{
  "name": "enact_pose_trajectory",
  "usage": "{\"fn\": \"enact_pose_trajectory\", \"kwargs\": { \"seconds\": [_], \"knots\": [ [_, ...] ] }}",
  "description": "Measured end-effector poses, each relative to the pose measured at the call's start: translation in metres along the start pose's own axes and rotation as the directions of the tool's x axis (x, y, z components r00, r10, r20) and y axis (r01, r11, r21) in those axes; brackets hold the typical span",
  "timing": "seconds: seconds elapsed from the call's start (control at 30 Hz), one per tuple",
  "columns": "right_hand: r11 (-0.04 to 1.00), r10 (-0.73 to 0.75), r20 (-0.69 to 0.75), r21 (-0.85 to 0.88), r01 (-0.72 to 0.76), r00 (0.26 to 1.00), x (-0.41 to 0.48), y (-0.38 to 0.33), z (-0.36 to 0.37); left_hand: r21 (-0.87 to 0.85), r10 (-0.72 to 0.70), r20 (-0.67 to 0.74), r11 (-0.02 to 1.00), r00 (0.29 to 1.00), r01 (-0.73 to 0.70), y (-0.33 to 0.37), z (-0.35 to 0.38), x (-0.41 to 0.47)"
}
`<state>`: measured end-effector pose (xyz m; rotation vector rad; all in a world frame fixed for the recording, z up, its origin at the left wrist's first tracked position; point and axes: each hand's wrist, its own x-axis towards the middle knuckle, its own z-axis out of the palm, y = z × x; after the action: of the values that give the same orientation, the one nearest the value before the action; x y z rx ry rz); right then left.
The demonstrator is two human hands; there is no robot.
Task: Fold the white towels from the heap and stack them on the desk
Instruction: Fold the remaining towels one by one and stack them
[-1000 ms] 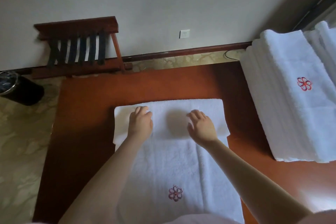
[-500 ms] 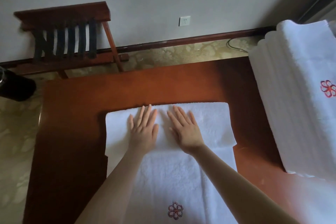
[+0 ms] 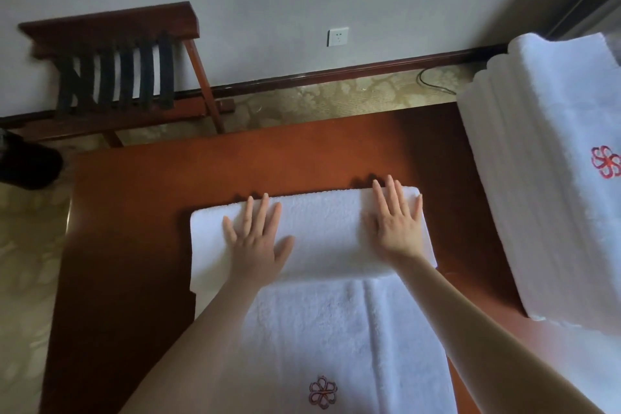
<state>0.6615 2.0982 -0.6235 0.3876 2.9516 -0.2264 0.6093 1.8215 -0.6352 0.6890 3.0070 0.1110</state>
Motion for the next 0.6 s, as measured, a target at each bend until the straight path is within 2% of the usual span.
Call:
{"fn": "enact_pose_trajectory", "kwargs": {
  "seconds": [0.13, 0.23, 0.33, 0.43, 0.6],
  "knots": [
    [0.952, -0.23, -0.068, 0.189, 0.239, 0.971, -0.028, -0.051, 0.007, -0.103, 0.09, -0.107, 0.989, 0.99, -0.101, 0.0, -0.004, -0.004],
    [0.942, -0.256, -0.053, 0.212, 0.261, 0.965, -0.039, -0.067, 0.021, -0.162, 0.129, -0.114, 0.976, 0.985, -0.146, -0.005, -0.004, -0.009],
    [0.953, -0.255, -0.059, 0.151, 0.262, 0.965, -0.037, -0.064, 0.025, -0.108, 0.051, -0.078, 0.992, 0.996, -0.059, -0.033, -0.005, -0.015],
    [0.961, -0.247, -0.033, 0.12, 0.25, 0.968, -0.036, -0.066, 0.026, -0.029, -0.06, 0.021, 0.998, 0.998, 0.061, -0.058, -0.008, -0.016],
    [0.964, -0.247, 0.027, 0.11, 0.243, 0.969, -0.036, -0.067, 0.022, -0.059, -0.246, 0.149, 0.965, 0.958, 0.257, -0.062, -0.008, -0.009]
  ]
}}
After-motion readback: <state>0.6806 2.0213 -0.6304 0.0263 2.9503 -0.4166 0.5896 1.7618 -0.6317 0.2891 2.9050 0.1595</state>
